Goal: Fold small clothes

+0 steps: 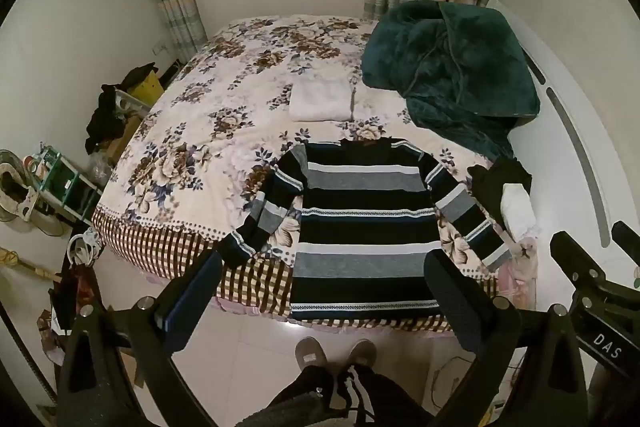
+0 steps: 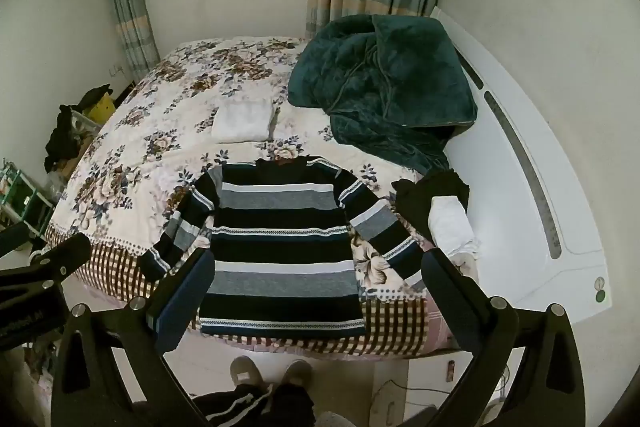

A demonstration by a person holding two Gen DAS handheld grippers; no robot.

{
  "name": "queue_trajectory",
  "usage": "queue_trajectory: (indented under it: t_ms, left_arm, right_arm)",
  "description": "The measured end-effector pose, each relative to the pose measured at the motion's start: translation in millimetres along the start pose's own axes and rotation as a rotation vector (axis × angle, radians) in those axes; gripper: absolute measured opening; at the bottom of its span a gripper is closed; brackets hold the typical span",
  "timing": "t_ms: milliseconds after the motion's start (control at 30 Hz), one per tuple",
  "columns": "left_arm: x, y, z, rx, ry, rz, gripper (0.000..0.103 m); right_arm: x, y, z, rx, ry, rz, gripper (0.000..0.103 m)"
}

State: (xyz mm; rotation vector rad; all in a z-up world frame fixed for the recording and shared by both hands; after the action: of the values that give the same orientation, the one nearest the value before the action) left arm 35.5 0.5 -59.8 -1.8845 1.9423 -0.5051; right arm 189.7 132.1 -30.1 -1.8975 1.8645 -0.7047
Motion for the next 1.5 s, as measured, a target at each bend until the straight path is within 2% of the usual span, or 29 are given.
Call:
queue_trajectory:
  t_ms: [200, 333, 667, 800, 1500]
  left_arm:
    - [1.6, -0.1, -4.9, 0.021, 0.001, -0.005, 0.103]
    - [1.2, 1.7, -1.9, 0.007, 0.002, -0.003, 0.103]
    - [5.7, -2.0, -1.3, 0.015, -0.004, 0.003, 0.103]
    - [2.6, -7.6, -6.5, 0.017, -0.001, -0.002, 0.103]
    - [-18.0, -7.7, -13.2, 0.048, 0.0, -0.028, 0.103]
  right_arm:
    - [-2.5, 0.4, -0.3, -0.007, 0.004, -0.002, 0.103]
    - [-3.1, 1.5, -3.5, -0.01, 0.001, 0.005, 0.103]
    - [-1.1, -11.7, -6.1, -0.008, -0.002, 0.001, 0.103]
    - [2.5, -27.3, -7.1, -0.002, -0.006, -0.004, 0.103]
    - [-2.1, -25.9, -13.8, 0.023, -0.016, -0.02, 0.103]
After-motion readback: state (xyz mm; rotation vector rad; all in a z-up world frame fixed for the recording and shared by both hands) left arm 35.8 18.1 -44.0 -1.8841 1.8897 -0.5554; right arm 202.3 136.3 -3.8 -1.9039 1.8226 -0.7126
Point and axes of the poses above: each gripper's, at about its wrist camera, not at the fingertips, and z roughly the way its jaws point, x to its right, y to its underside, the point moved 7 cm from there along z, roughly the way its jaws point
